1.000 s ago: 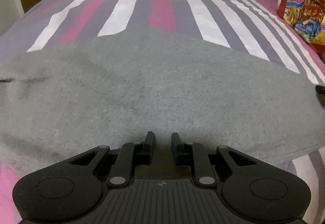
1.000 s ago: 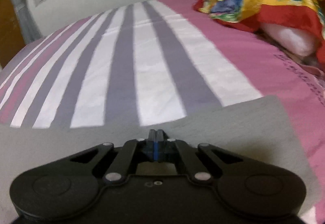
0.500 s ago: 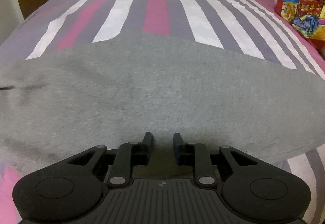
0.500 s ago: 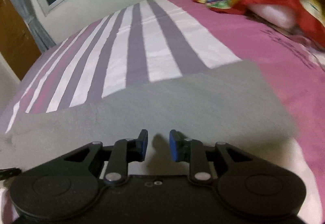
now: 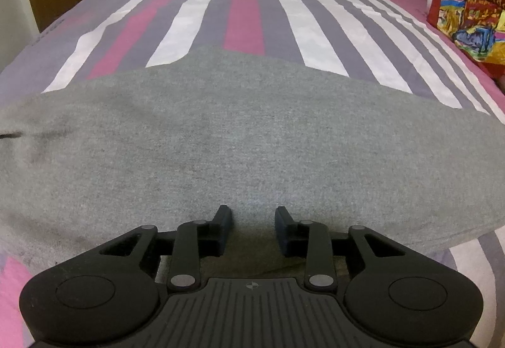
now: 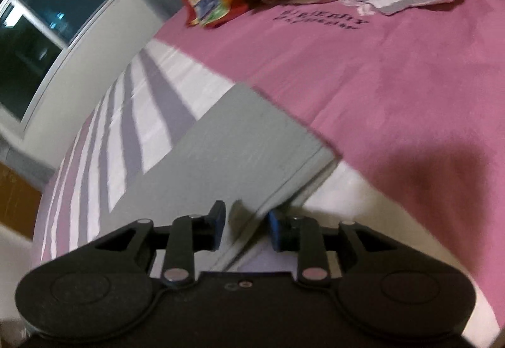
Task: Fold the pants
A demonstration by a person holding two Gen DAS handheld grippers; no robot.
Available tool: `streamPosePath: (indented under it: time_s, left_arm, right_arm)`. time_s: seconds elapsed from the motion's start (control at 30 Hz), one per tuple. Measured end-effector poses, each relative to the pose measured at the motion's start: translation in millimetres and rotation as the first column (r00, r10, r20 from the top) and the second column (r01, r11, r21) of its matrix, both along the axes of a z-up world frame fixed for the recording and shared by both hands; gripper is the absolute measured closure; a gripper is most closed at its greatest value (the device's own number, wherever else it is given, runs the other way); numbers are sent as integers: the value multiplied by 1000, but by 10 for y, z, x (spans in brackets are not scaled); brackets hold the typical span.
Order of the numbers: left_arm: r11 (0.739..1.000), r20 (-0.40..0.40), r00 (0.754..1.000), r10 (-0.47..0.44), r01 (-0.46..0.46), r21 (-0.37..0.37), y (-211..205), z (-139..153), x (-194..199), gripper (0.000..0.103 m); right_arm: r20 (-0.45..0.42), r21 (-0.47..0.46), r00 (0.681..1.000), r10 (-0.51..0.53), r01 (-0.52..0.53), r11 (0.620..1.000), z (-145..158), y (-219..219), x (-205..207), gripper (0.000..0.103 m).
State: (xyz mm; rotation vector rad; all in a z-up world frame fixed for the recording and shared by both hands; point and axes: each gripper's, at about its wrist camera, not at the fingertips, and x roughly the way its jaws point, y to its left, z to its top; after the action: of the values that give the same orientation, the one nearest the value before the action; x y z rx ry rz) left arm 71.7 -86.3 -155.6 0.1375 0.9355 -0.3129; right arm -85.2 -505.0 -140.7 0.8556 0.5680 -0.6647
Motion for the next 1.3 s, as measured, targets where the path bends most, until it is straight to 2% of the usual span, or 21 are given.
streamPosePath:
  time_s: [0.07,0.13,0.17,0.27,0.37,0.43,0.5,0.53,0.63,0.7,0.87,0.93,1.03,1.13,1.23,1.3]
  left_arm:
    - [1000,1,1000,0,0,4,-11,-4,3,70]
    - [1000,0,1000,-1,1,6,-16,-3,6,70]
    - [1000,-1,1000,-2,2,7,-20,0,9,70]
    - [1000,-4,1000,-4,4,13,-27,5,25,69]
    - [1000,-5,1000,-2,2,13,-31,5,27,69]
    - [1000,-3,1000,3,-3,9,-27,5,22,68]
    - [1000,-2,1000,8,-8,9,-24,1,16,68]
    - [1000,-1,1000,8,-8,11,-27,-4,12,68]
    - [1000,2,1000,4,-4,19,-37,-8,5,67]
    - [1000,1,1000,3,-3,21,-37,-7,10,67]
    - [1000,2,1000,7,-7,22,-34,0,1,66]
    - [1000,2,1000,10,-10,26,-41,7,2,66]
    - [999,6,1000,10,-10,37,-71,25,-11,66]
    - [999,5,1000,6,-7,37,-77,33,-20,65]
    - [999,5,1000,11,-11,30,-51,26,-12,64]
    - [999,6,1000,14,-14,29,-40,22,-11,62]
  right_arm:
    - [9,13,1000,-12,12,1000,-68,-79,65,85]
    - [19,7,1000,-14,14,1000,-59,-74,121,98]
    - [19,-17,1000,-6,6,1000,14,-46,142,98]
    - [42,-210,993,109,-97,973,482,129,332,98]
    - [136,-327,974,183,-130,936,941,242,386,99]
    - [144,-380,968,205,-138,915,1044,230,370,99]
    - [78,-334,983,169,-134,933,850,112,364,99]
    - [19,-310,989,146,-133,941,699,68,359,98]
    - [-102,-213,988,120,-139,967,269,-20,307,98]
    - [-140,-210,985,98,-126,969,139,-47,257,94]
    - [-111,-147,991,74,-90,985,155,-127,116,83]
    - [-106,-134,992,69,-83,987,176,-107,38,82]
    - [-56,-55,997,53,-56,997,122,-100,-59,73]
    - [-8,-45,999,31,-31,998,112,-59,-65,77]
    - [-5,-27,1000,29,-29,999,78,-56,42,81]
    - [-11,-43,999,37,-37,998,76,-28,95,91]
